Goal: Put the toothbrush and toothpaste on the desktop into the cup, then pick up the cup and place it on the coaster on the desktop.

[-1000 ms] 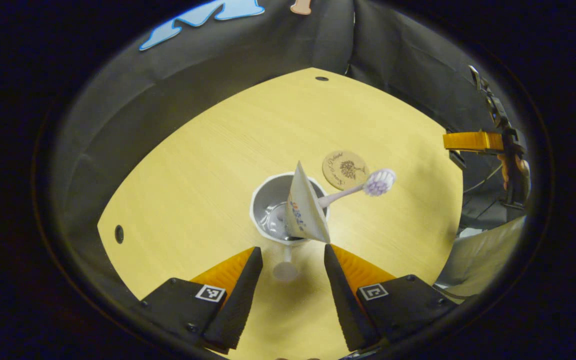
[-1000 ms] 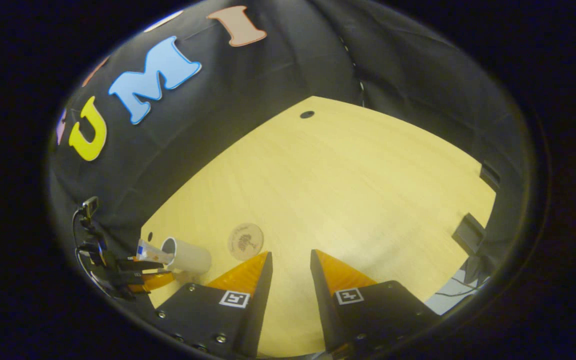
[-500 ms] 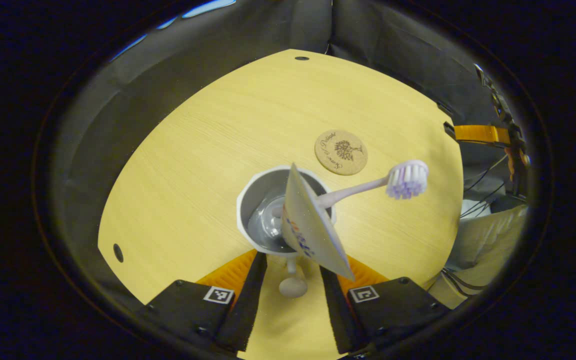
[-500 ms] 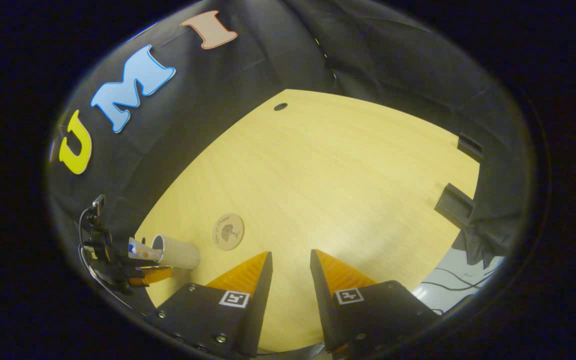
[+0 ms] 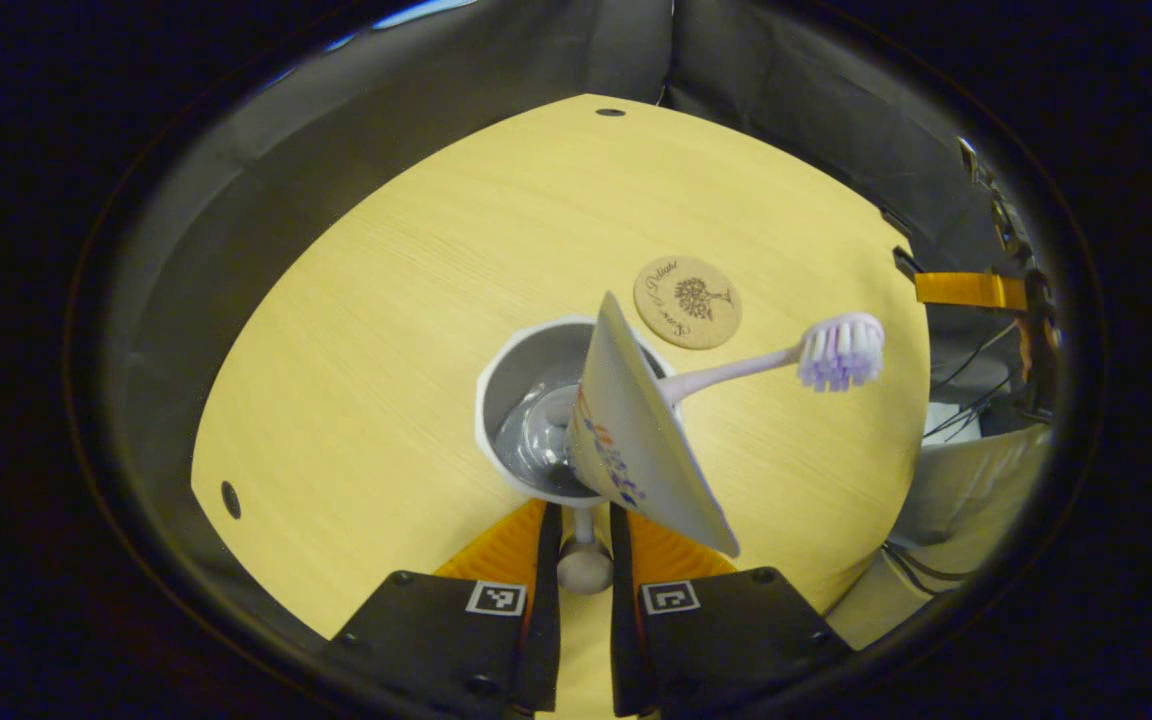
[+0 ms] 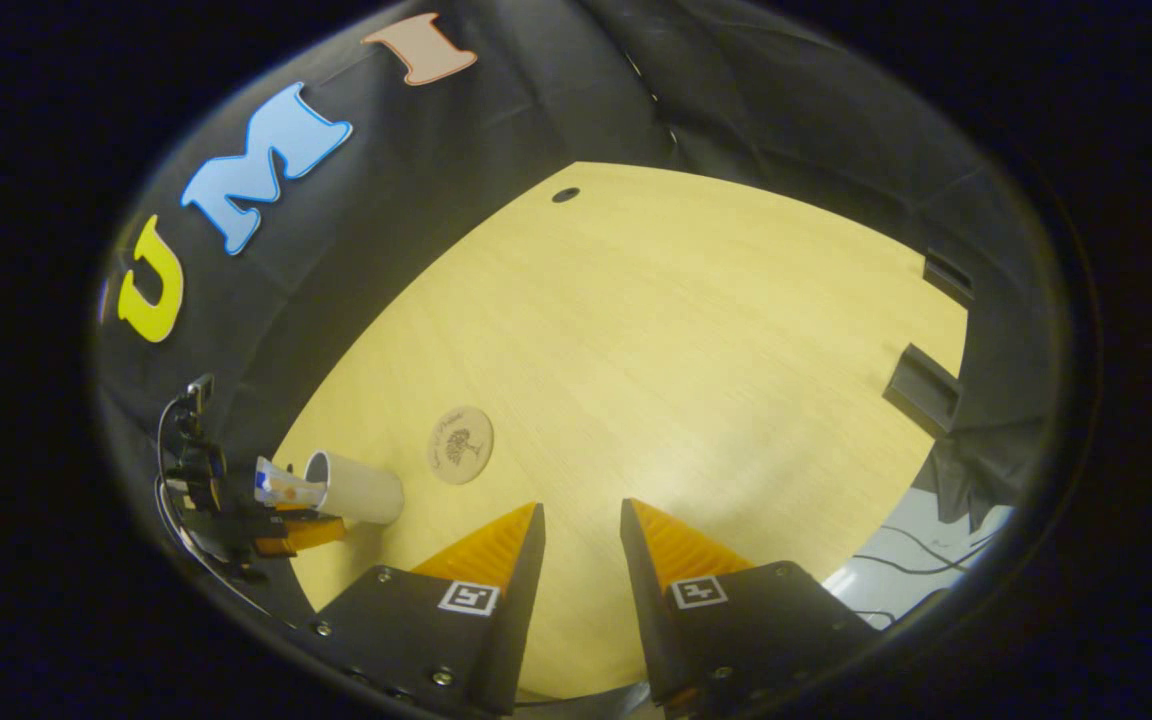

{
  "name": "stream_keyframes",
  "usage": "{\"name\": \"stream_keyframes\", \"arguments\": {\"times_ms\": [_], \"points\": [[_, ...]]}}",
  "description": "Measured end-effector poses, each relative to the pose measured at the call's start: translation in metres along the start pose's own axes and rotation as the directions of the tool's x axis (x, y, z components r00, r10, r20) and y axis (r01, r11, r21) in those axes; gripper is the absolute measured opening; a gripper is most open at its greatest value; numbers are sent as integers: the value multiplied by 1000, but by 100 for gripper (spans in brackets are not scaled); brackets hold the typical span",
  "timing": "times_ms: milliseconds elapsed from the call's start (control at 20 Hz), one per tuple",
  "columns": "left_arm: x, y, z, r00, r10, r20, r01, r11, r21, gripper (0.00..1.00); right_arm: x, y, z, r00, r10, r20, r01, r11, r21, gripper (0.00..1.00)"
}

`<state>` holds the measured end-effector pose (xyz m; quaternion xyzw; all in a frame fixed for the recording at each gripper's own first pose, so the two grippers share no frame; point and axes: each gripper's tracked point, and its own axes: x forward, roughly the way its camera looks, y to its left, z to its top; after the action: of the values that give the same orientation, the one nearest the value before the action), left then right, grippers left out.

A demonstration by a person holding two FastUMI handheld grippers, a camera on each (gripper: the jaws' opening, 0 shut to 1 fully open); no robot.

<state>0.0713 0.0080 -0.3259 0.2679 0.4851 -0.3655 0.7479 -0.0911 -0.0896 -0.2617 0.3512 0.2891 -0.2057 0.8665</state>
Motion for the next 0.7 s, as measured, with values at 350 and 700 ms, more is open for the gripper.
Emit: {"name": "stream_keyframes", "arguments": {"times_ms": [350, 700], "points": [[1, -3, -3, 999, 30, 33, -29, 999, -17, 28, 0, -7, 3, 1000, -7, -9, 7, 1000, 25, 48], [-4, -4, 1, 997, 31, 73, -28, 999, -41, 22, 0, -7, 1, 1000, -7, -22, 8, 1000, 24, 48]]}}
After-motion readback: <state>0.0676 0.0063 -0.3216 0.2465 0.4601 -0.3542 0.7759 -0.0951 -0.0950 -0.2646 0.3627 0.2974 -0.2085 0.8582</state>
